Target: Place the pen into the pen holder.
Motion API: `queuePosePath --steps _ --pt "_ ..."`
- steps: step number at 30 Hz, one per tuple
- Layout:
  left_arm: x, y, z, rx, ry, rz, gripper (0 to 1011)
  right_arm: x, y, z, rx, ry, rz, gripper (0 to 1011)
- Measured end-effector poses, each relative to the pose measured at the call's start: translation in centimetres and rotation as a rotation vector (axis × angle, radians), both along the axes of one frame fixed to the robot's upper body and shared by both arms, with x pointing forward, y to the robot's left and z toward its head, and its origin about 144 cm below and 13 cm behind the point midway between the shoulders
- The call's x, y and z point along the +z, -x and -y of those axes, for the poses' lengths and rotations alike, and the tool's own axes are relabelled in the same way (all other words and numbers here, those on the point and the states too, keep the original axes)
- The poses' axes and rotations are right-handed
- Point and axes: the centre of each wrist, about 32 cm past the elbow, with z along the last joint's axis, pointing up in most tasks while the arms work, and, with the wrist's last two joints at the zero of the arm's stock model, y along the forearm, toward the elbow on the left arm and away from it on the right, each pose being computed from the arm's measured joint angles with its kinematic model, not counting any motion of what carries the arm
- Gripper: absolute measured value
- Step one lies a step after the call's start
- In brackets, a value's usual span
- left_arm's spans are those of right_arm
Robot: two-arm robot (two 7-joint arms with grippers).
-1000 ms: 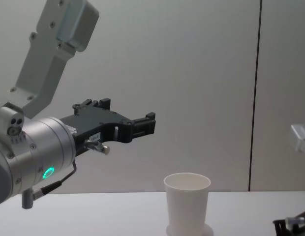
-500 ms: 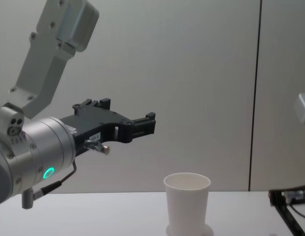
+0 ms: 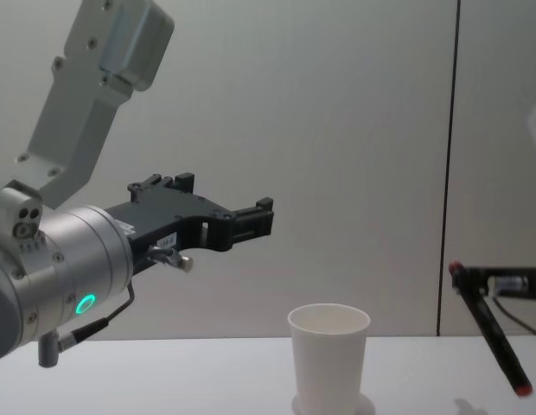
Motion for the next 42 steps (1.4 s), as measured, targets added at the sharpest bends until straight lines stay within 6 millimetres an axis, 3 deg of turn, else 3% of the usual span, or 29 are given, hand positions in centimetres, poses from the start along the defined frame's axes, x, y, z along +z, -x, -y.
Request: queuePosePath --steps 18,42 --pt "0.0 0.0 0.0 0.000 0.000 0.000 999 0.5 -0.8 -1.2 0.086 -0.120 0.286 158" --pt "0.0 0.0 0.0 0.000 0.000 0.000 1000 -2.6 -4.2 -4.0 0.162 -0.220 0.526 158"
